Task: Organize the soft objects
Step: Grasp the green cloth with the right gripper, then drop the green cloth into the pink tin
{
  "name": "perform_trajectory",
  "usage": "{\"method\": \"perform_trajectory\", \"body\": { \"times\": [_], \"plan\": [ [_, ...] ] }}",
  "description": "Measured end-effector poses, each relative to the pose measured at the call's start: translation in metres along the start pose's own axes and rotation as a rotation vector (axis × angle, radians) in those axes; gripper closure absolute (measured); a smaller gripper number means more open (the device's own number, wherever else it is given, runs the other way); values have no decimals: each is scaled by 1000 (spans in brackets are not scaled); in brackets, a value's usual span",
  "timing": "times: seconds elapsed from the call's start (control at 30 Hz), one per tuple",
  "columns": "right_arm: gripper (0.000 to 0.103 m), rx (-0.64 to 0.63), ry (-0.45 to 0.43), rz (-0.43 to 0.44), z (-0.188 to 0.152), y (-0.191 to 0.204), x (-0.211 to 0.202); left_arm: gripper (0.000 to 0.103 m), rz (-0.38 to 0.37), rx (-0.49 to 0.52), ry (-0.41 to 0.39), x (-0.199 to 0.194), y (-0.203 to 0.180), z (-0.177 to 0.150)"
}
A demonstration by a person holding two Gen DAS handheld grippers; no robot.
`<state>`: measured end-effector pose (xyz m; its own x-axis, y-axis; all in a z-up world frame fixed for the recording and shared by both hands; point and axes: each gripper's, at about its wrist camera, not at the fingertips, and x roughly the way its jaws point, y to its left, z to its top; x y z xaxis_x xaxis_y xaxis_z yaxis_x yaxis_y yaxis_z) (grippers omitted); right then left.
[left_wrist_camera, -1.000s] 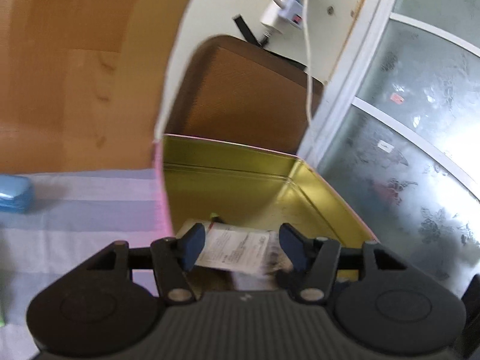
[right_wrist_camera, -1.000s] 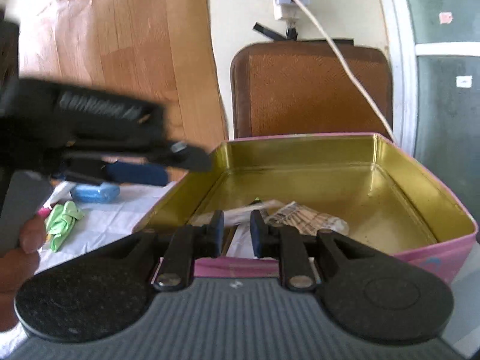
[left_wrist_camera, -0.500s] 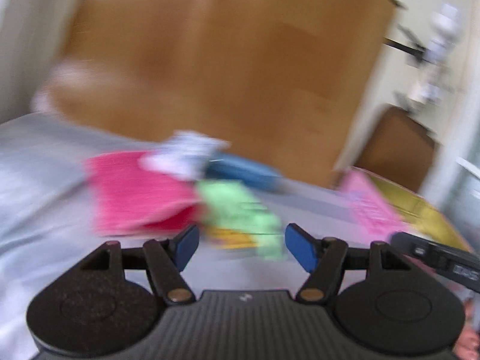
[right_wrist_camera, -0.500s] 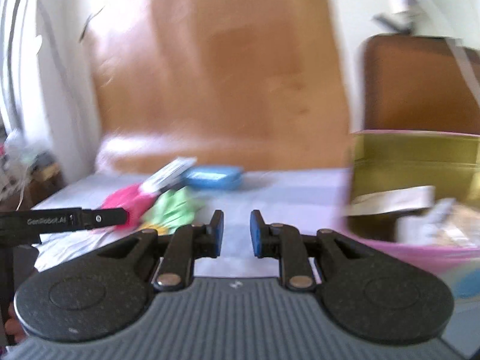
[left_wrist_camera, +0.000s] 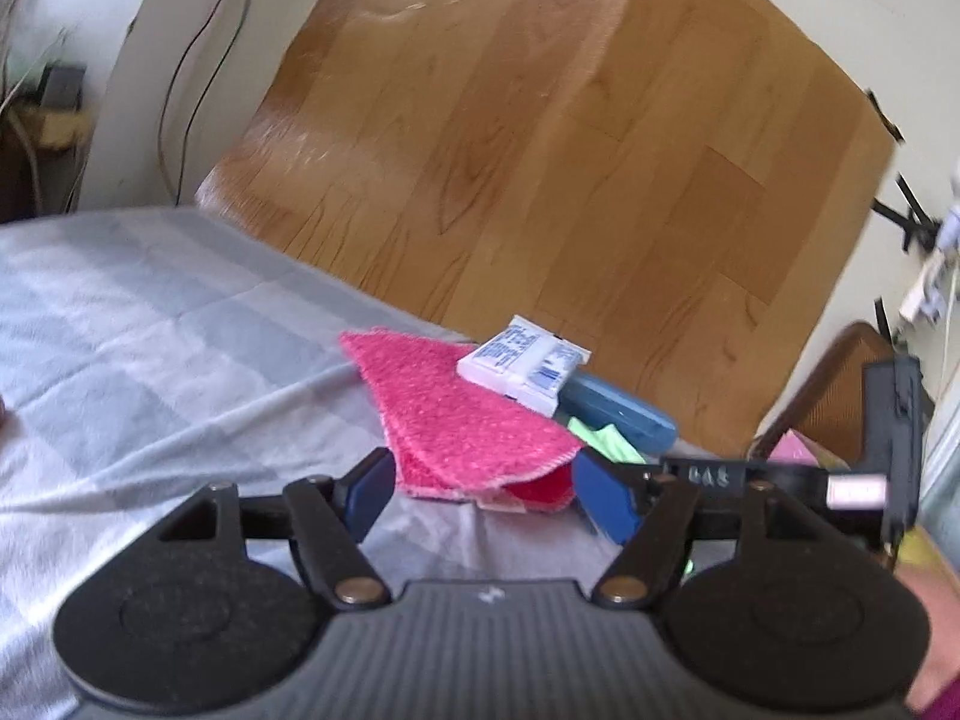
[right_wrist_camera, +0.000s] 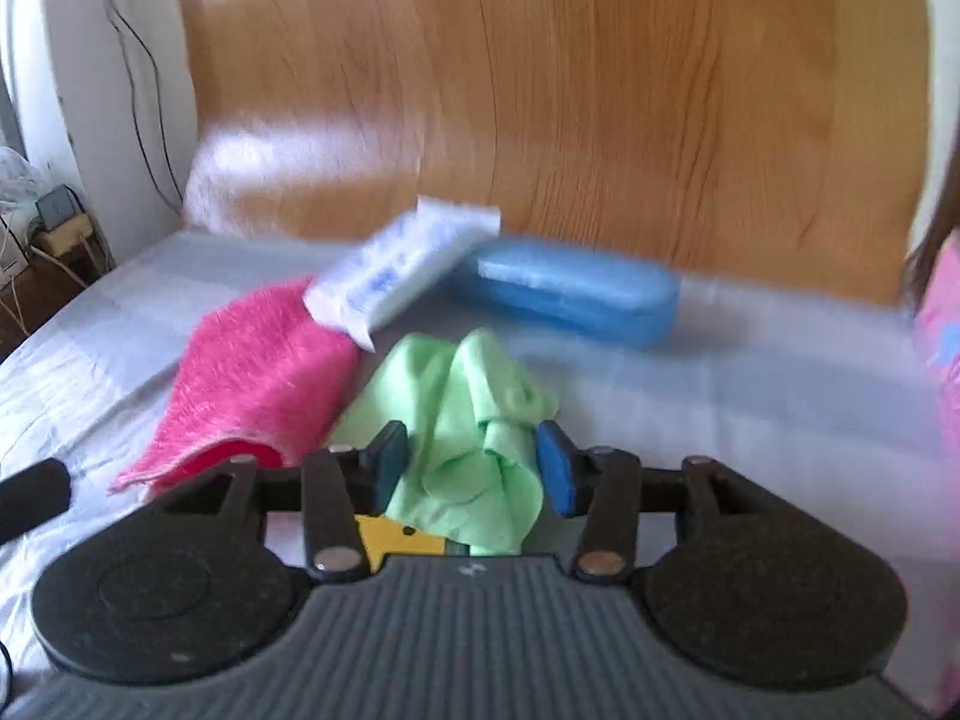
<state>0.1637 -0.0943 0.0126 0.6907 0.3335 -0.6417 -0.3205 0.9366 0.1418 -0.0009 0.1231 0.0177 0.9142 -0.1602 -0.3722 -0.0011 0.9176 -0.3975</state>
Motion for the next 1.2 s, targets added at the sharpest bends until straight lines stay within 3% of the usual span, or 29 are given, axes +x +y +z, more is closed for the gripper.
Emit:
{"method": "perform_trajectory", "body": {
  "times": [0.03, 0.2, 0.37, 0.5, 0.63, 0.73, 0.77, 0.8, 0.83, 0.93, 0.97, 1.0, 1.03, 1.1, 1.2],
  "plan": [
    [95, 31, 2, 29, 1, -5, 3, 35, -1, 8, -4, -1, 0, -1],
    [96, 106, -77, 20, -5, -28, -46, 33, -12, -5, 4, -2, 2, -1],
    [96, 85, -127, 45, -57, -56, -133, 37, -70, 23, 73, 1, -12, 0],
    [96, 23, -147, -72, -110, -73, -183, 39, -178, 101, 144, -2, -68, 1],
    [96, -1, -129, -192, -150, -88, -215, 39, -381, 186, 310, 10, -143, -15],
    [89, -9, -129, -228, -166, -95, -228, 43, -488, 191, 490, 31, -190, -40],
    [77, -4, -131, -240, -168, -98, -231, 44, -504, 201, 534, 37, -203, -49],
    [64, 6, -131, -241, -170, -101, -233, 44, -507, 214, 567, 42, -214, -58],
    [59, 22, -134, -235, -172, -106, -234, 44, -501, 233, 592, 46, -224, -67],
    [56, 49, -125, -208, -175, -113, -227, 45, -488, 265, 646, 55, -246, -89],
    [60, 52, -118, -194, -177, -115, -225, 49, -487, 268, 663, 58, -250, -96],
    [87, 47, -121, -185, -180, -115, -225, 63, -488, 276, 681, 61, -253, -102],
    [96, 28, -131, -172, -181, -113, -224, 71, -482, 295, 662, 60, -257, -106],
    [96, 13, -158, -144, -181, -111, -225, 80, -526, 286, 674, 57, -264, -104],
    [96, -6, -261, -173, -179, -111, -238, 80, -602, 297, 616, 49, -285, -84]
  ]
}}
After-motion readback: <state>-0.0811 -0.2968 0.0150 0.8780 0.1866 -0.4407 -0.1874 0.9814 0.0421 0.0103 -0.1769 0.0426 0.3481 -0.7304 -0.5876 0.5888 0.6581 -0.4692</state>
